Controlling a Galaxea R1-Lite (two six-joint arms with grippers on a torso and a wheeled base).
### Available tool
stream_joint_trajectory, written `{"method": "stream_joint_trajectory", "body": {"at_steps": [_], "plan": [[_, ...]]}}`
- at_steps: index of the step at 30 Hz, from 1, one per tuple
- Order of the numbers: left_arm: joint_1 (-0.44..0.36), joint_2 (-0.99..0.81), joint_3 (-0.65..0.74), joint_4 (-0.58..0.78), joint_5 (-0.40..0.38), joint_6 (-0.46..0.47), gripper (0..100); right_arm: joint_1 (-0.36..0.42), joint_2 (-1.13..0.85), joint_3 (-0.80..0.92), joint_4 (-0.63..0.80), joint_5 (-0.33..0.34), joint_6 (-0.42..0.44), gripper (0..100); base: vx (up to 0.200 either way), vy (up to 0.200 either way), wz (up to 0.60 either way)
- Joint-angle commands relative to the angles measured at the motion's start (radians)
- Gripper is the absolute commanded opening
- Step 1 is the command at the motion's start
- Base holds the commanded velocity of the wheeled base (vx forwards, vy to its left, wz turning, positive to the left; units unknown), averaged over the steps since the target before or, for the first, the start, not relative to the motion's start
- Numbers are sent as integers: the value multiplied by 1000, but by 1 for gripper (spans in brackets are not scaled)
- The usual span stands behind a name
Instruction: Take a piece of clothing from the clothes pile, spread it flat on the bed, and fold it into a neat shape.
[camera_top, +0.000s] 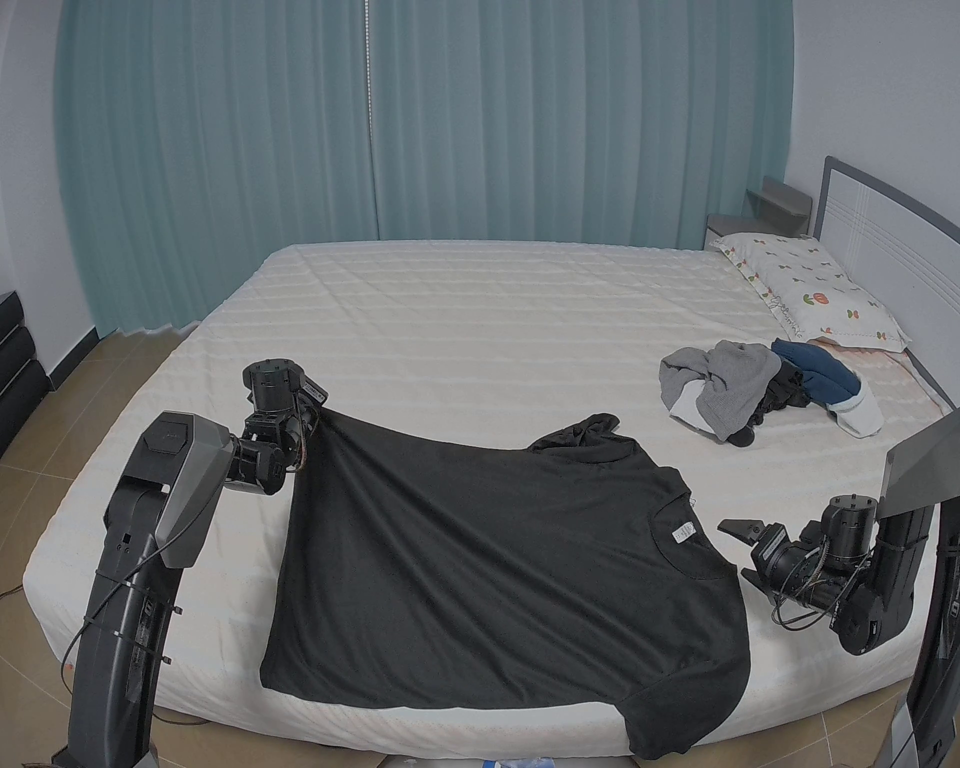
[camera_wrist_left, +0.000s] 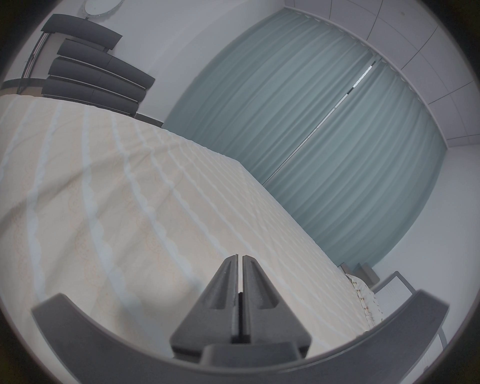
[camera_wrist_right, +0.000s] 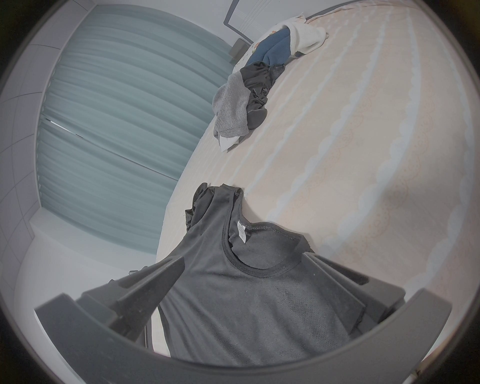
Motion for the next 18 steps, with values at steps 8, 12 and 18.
{"method": "stream_joint_trajectory", "body": {"at_steps": [8,12,18], "plan": [[-7,7,1,40,0,0,100,1,2,5,-11,0,-1,100,0,0,0],[-7,-3,24,81,10,-3,100,1,-1,9,-11,-1,-1,100,0,0,0],[13,-210,290,123,-36,-135,100,-1,-9,12,-11,-4,-1,100,0,0,0]]}}
